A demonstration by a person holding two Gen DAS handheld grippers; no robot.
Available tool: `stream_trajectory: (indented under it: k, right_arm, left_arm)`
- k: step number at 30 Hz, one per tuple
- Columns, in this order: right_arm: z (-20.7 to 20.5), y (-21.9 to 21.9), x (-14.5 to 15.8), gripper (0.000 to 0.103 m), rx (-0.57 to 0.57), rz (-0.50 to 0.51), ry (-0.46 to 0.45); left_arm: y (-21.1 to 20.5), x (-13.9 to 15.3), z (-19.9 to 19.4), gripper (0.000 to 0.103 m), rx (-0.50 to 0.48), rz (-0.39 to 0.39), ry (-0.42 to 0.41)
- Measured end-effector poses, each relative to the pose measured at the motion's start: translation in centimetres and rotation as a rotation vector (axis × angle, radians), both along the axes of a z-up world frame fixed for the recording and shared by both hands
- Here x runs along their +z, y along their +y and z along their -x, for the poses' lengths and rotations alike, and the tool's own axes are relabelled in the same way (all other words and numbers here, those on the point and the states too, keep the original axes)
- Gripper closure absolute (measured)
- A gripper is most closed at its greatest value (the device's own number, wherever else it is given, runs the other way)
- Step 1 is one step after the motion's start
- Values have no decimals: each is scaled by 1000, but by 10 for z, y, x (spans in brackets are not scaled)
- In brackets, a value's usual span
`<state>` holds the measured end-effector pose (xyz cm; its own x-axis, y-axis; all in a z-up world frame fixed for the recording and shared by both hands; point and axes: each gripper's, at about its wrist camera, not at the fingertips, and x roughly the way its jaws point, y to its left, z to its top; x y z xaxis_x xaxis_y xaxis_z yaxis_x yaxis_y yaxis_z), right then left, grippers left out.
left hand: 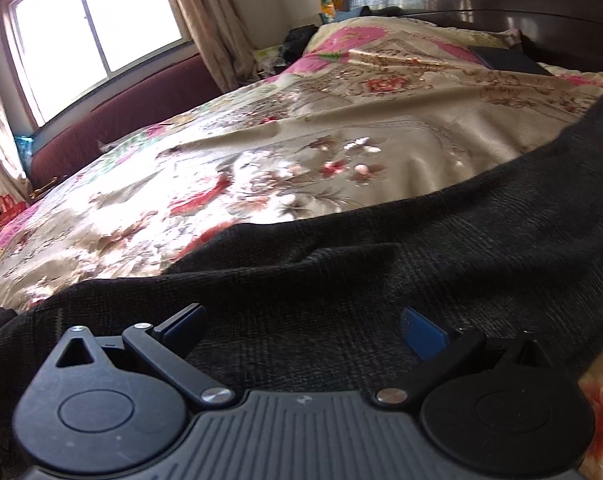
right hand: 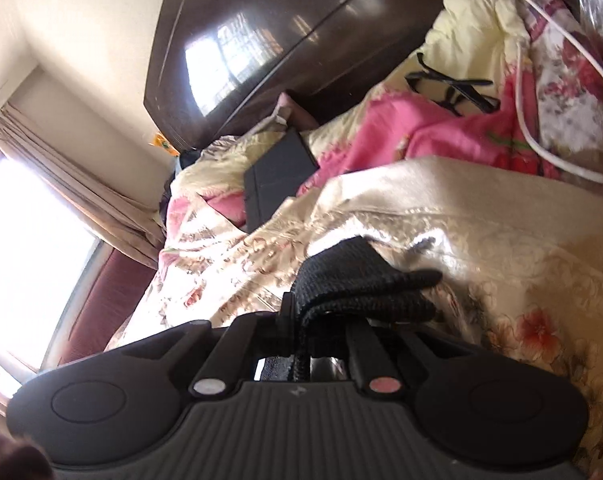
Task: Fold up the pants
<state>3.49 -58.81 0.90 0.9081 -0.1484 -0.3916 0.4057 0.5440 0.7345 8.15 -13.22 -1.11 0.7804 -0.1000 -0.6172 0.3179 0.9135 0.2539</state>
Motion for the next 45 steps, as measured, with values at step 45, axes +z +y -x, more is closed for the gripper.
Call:
stream_trajectory:
  k: [45]
  right_arm:
    - [-33,556,-8,58,1522,940,23]
  left_arm:
    - [263,-5,18,4,362,271,23]
